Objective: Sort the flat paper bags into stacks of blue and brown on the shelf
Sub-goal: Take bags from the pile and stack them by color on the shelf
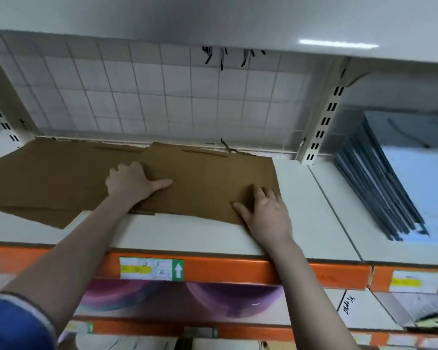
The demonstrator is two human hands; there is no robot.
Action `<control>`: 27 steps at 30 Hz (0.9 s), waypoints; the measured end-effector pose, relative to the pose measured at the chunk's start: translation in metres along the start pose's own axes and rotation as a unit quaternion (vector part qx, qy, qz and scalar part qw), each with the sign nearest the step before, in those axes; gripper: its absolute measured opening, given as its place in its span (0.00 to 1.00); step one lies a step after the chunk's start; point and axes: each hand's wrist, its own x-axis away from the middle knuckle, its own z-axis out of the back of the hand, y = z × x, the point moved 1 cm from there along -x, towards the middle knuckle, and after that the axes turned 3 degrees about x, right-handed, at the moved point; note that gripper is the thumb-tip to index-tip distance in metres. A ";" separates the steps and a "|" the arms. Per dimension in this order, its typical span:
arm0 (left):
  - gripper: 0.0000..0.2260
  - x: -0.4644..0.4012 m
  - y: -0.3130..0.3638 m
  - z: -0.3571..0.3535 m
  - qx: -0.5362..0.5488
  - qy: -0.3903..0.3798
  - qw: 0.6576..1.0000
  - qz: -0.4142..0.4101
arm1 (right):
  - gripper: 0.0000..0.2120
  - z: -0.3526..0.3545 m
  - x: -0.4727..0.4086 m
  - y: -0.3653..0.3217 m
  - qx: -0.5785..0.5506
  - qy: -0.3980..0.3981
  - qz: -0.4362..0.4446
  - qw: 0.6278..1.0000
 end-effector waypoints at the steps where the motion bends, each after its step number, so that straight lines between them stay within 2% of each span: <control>1: 0.41 -0.001 0.000 0.002 0.014 0.003 1.000 0.011 | 0.31 0.001 0.000 0.001 -0.013 0.000 -0.003 1.000; 3: 0.39 -0.002 -0.002 0.006 0.060 0.016 0.998 0.022 | 0.31 0.003 0.000 0.003 -0.053 0.003 -0.019 0.998; 7: 0.30 -0.001 -0.012 0.012 0.205 0.066 0.976 -0.025 | 0.32 0.005 -0.002 0.005 -0.131 0.022 -0.050 0.990; 11: 0.19 0.011 -0.014 0.018 0.387 0.087 0.917 -0.045 | 0.32 0.009 -0.006 0.012 -0.195 0.054 -0.093 0.975; 14: 0.15 0.027 -0.008 0.021 0.464 0.090 0.880 -0.044 | 0.32 0.016 -0.011 0.019 -0.231 0.046 -0.110 0.966; 18: 0.17 0.047 0.004 0.021 0.456 0.121 0.881 -0.020 | 0.31 0.025 -0.013 0.033 -0.248 0.051 -0.096 0.963; 23: 0.23 0.079 0.028 0.014 0.268 0.211 0.940 -0.025 | 0.29 0.042 -0.004 0.051 -0.174 0.093 -0.081 0.977; 27: 0.27 0.108 0.042 0.002 0.189 0.223 0.956 -0.033 | 0.27 0.062 0.015 0.074 -0.118 0.124 -0.065 0.983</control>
